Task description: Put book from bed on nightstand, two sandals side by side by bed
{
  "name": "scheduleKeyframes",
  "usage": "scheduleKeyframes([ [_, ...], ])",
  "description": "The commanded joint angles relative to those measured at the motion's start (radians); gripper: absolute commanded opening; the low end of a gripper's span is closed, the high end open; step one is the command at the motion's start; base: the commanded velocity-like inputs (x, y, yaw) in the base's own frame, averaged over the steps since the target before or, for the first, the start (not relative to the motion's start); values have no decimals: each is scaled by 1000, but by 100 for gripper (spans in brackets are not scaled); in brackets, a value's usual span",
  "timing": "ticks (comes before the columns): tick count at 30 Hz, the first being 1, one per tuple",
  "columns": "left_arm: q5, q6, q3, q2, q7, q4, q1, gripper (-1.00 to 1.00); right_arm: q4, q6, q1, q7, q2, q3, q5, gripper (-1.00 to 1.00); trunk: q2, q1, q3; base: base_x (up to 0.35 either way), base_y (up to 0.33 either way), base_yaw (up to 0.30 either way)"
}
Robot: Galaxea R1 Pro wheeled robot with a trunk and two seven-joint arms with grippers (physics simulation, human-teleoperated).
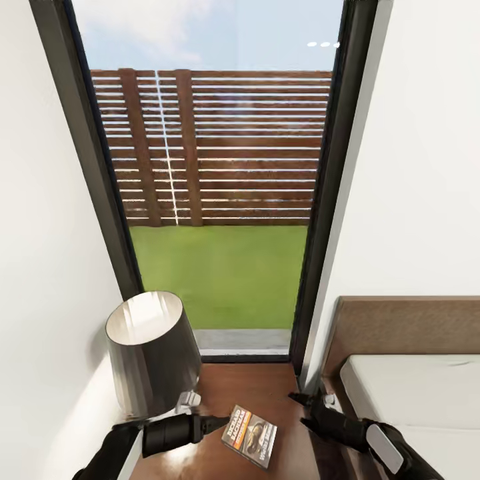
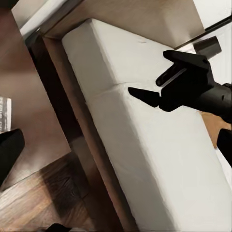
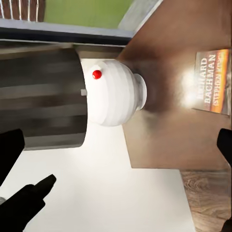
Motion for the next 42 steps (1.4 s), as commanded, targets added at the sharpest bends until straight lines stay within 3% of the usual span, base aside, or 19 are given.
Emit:
scheduleKeyframes([
  [1,1,-1,3,-1,6,16,0,100,1,2,0,0,-9,6,-8,100,7,-4,2,0,0,0],
  [4,-2,-53,2,-1,31,76,0,100,10,-3,1,-1,-29,6,11,100,28,-15,12,0,0,0],
  [7,-4,-82,2,-2,40,102,1,100,16,-10,4,-1,-37,6,91,100,49,-27,21,0,0,0],
  [12,-2,-90,2,-2,42,109,1,100,18,-13,6,-1,-39,5,151,100,84,-46,37,0,0,0],
  [27,-2,-124,2,-1,48,144,1,100,17,-15,7,-2,-38,5,160,100,189,-104,84,0,0,0],
  [32,-3,-150,3,2,49,197,1,100,18,-65,9,-2,-38,5,180,100,224,-123,99,0,0,0],
  [35,-4,-203,3,3,59,227,1,100,20,-130,10,-2,-37,5,284,100,245,-134,109,0,0,0],
  [36,-4,-218,3,6,76,242,1,100,29,-170,10,-2,-35,5,369,100,252,-138,112,0,0,0],
  [37,-4,-222,3,6,83,246,1,100,36,-185,11,-2,-35,5,399,100,259,-142,115,0,0,0],
  [39,-5,-230,2,8,112,259,1,100,88,-249,11,-3,-31,5,512,100,273,-150,121,0,0,0],
  [42,-4,-233,2,10,137,271,1,100,164,-318,10,-3,-30,5,587,100,294,-161,131,0,0,0],
])
